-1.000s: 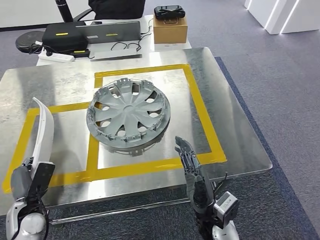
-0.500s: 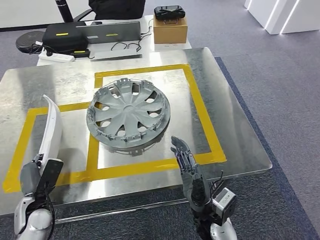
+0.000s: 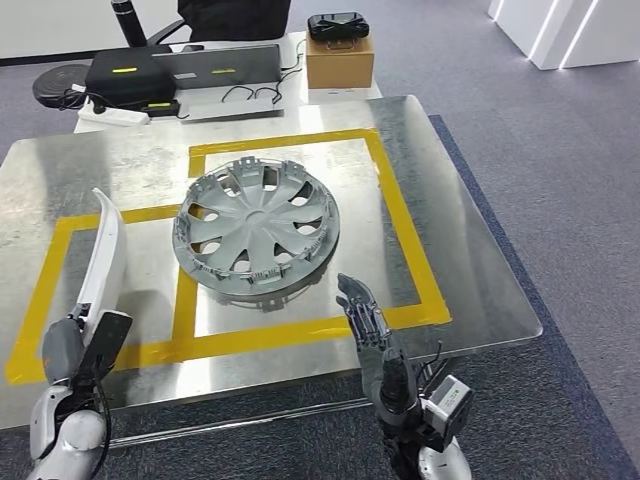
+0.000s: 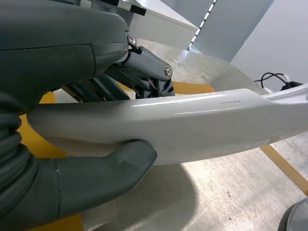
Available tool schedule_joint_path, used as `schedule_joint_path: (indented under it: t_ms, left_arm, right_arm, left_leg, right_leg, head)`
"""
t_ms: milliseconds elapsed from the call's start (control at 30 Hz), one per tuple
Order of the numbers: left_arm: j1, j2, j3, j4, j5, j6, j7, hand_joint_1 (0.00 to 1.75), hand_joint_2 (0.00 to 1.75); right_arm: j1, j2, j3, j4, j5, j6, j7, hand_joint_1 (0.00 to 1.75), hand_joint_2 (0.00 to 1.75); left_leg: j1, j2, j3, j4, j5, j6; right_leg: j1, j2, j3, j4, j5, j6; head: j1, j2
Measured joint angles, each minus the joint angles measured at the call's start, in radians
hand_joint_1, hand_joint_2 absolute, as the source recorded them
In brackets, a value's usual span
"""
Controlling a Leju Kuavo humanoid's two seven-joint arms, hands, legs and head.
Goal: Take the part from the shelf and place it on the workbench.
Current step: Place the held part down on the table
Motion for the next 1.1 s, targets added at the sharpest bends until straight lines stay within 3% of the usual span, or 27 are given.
schedule_joint_path:
  t_ms: [33, 167, 333, 467, 667, 833, 1100]
  left_arm:
    - [0.000, 0.000, 0.000, 0.000, -0.002, 0.000, 0.002, 1.73, 1.75]
    - [0.000, 0.001, -0.002, 0.001, -0.002, -0.001, 0.011, 0.01, 1.75]
    - [0.016, -0.004, -0.002, 0.010, 0.085, -0.026, -0.042, 0.00, 1.75]
    - [0.039, -0.028, 0.009, -0.002, 0.282, -0.043, -0.169, 0.00, 0.00]
    - [0.113, -0.090, 0.027, -0.122, 0.544, -0.070, -0.323, 0.00, 0.00]
    - [0.170, -0.128, -0.007, -0.269, 0.580, -0.051, -0.350, 0.00, 0.00]
    - [0.261, -0.156, -0.121, -0.534, 0.618, -0.007, -0.468, 0.00, 0.00]
  right_arm:
    - [0.000, 0.000, 0.000, 0.000, -0.001, 0.000, 0.000, 0.00, 0.00]
    - [0.000, 0.000, 0.000, 0.000, -0.002, 0.000, 0.001, 0.00, 0.00]
    - [0.004, 0.000, -0.003, 0.003, -0.002, -0.001, 0.000, 0.00, 0.00]
    - [0.010, 0.000, -0.007, 0.007, -0.002, -0.004, -0.010, 0.00, 0.00]
    - [0.026, 0.000, -0.009, 0.014, -0.011, -0.016, -0.038, 0.00, 0.00]
    - [0.038, 0.000, -0.011, 0.015, -0.009, -0.036, -0.046, 0.00, 0.00]
    - [0.068, 0.000, -0.018, 0.002, 0.001, -0.075, -0.060, 0.00, 0.00]
  left_leg:
    - [0.000, 0.000, 0.000, 0.000, 0.000, 0.000]
    - [0.000, 0.000, 0.000, 0.000, 0.000, 0.000]
    - [0.000, 0.000, 0.000, 0.000, 0.001, -0.001]
    - [0.000, 0.000, -0.001, 0.000, 0.001, -0.001]
    - [0.000, 0.000, -0.001, 0.000, 0.000, 0.000]
    - [-0.001, 0.000, -0.001, 0.000, 0.000, 0.000]
    - [-0.001, 0.000, -0.001, 0.000, -0.001, 0.001]
  right_leg:
    - [0.000, 0.000, 0.000, 0.000, 0.000, 0.000]
    - [0.000, 0.000, 0.000, 0.000, 0.001, 0.000]
    - [0.001, 0.002, -0.001, 0.000, 0.001, -0.001]
    - [0.000, 0.002, -0.001, 0.000, 0.001, -0.001]
    - [0.000, 0.002, -0.002, 0.000, 0.001, 0.000]
    - [-0.001, 0.002, -0.002, 0.000, 0.000, 0.000]
    - [-0.001, 0.002, -0.002, 0.000, 0.000, 0.000]
  head:
    - [0.000, 0.000]
    - [0.000, 0.000]
    - [0.000, 0.000]
    - [0.000, 0.000]
    - [0.000, 0.000]
    - [0.000, 0.000]
    - [0.000, 0.000]
